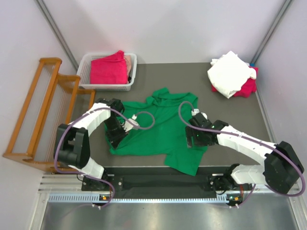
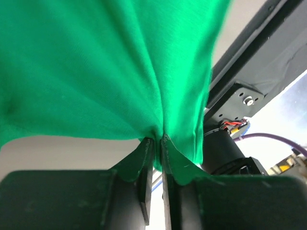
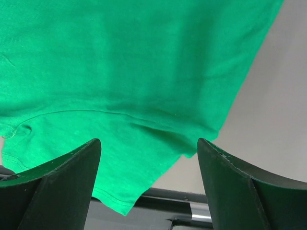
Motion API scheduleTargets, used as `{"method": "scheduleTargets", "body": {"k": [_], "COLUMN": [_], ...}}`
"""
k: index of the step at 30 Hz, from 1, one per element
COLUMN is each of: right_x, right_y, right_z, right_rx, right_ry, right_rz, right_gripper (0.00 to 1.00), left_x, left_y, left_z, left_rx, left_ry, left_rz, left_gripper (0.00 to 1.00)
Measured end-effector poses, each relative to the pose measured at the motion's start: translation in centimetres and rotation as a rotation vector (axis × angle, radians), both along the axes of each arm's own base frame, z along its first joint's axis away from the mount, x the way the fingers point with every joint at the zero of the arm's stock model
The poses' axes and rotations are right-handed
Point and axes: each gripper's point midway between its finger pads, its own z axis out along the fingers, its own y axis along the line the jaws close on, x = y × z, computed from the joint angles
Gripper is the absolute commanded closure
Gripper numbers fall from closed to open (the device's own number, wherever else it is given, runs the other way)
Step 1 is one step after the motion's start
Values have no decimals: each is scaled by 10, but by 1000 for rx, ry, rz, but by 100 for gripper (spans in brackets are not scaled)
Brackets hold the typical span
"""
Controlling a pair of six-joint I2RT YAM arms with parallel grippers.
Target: Fold and stack the t-shirts
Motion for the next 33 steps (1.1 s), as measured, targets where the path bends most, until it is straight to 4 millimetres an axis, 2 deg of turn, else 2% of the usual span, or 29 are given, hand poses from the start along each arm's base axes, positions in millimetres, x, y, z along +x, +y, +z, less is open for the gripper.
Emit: {"method": "scheduleTargets", "body": {"k": [5, 7, 10, 15, 17, 19, 23, 25, 27, 29, 33], "right_x": [-1, -1, -9, -11, -9, -1, 28, 39, 41, 41, 30], "right_y": [1, 0, -6, -13, -17, -18, -11, -8, -9, -12, -21], "right_z": [0, -4, -18, -22, -19, -10, 24, 36, 37, 31, 7], "right_rx": [8, 8, -18, -49, -65, -76, -67, -55, -63, -77, -126], "right_ry": [4, 8, 42, 46, 30, -5, -120, -174, -186, -184, -137], "right_rz": [-25, -31, -42, -63, -70, -80, -98, -106, -107, -107, -103], "right_gripper": [21, 22, 22, 21, 21, 21, 20, 21, 23, 25, 26], "left_x": [-5, -7, -9, -6, 8, 31, 87, 105, 112, 110, 99], "left_y": [1, 2, 5, 17, 20, 22, 20, 16, 12, 8, 6], "left_z": [-1, -2, -2, -6, -7, -2, 25, 35, 34, 28, 17], "left_rx": [3, 7, 24, 111, 138, 151, 136, 116, 102, 86, 75], "left_ry": [20, 27, 39, 19, -58, -186, -450, -520, -532, -505, -464], "left_rz": [-23, -27, -27, -2, 26, 75, 191, 238, 264, 272, 270], "left_gripper": [68, 68, 58, 55, 55, 54, 55, 57, 57, 57, 57]}}
